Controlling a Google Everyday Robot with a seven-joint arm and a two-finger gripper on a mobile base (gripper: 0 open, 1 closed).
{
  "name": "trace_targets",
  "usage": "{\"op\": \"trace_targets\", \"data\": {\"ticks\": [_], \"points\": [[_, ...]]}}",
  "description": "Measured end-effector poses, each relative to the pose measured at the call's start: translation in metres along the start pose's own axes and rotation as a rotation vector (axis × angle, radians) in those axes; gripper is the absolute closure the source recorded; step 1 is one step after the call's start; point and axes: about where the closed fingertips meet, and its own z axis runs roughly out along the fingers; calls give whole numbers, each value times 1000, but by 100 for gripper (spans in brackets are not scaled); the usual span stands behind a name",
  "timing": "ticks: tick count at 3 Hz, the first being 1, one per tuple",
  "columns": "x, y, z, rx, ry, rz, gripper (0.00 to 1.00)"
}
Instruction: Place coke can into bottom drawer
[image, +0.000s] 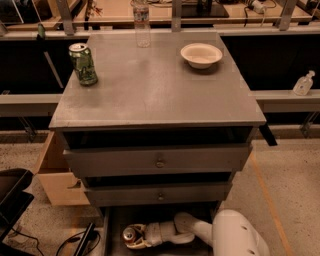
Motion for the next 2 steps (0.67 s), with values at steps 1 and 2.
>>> {"op": "trace_targets", "data": {"ticks": [1,2], "points": [[-1,1,2,-3,-4,1,82],[-1,3,4,-6,-7,2,58]]}}
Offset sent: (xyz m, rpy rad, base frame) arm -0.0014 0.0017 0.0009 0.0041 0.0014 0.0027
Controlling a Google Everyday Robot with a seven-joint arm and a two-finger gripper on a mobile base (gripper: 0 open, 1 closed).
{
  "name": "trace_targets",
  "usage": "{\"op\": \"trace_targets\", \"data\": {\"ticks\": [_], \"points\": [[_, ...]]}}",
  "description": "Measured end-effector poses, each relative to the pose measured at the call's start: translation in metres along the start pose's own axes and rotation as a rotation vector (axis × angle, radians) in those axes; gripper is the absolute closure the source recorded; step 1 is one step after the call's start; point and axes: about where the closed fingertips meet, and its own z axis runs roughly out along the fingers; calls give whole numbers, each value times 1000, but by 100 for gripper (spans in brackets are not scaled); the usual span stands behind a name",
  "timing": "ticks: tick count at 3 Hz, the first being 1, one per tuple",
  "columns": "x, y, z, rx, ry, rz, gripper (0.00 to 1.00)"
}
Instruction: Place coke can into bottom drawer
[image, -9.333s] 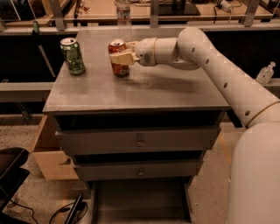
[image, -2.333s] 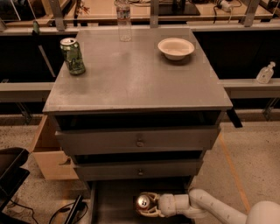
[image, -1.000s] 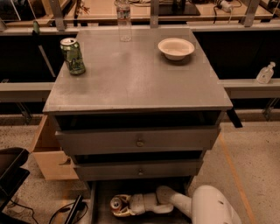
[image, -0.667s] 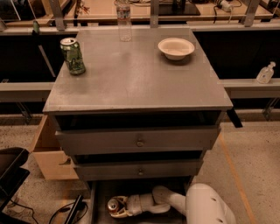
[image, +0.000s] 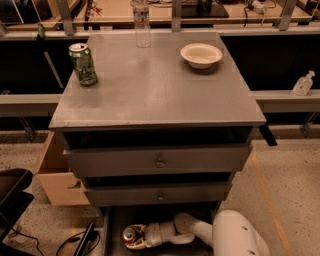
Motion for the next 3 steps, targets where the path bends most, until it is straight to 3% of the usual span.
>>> {"op": "trace_targets", "data": {"ticks": [2,3], "points": [[0,2,4,-6,-4,3,12],[-1,4,6,-9,-6,4,0]]}}
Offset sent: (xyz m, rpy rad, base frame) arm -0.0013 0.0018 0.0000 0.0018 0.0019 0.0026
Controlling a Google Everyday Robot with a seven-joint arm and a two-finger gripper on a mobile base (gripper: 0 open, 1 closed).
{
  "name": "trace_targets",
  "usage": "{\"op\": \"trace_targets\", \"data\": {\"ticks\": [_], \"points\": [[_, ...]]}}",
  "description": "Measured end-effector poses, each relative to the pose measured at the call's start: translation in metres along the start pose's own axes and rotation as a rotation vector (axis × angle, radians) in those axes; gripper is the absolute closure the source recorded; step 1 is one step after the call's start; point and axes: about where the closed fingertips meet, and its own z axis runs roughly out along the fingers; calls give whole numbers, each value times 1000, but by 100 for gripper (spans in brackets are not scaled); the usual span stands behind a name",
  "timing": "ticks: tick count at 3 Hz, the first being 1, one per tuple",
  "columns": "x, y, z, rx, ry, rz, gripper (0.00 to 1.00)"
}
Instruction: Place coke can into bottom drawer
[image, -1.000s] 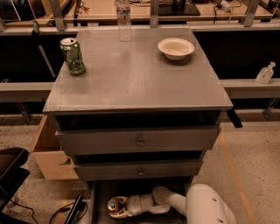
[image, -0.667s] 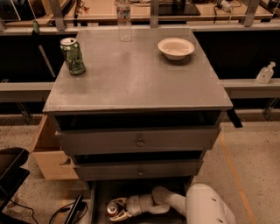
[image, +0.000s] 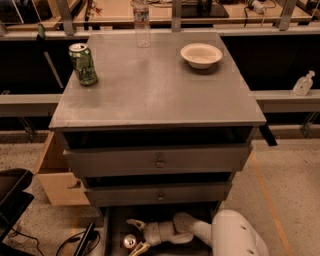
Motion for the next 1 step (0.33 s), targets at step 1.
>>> {"op": "trace_targets", "data": {"ticks": [1], "points": [[0,0,0,0,0,0,0]]}}
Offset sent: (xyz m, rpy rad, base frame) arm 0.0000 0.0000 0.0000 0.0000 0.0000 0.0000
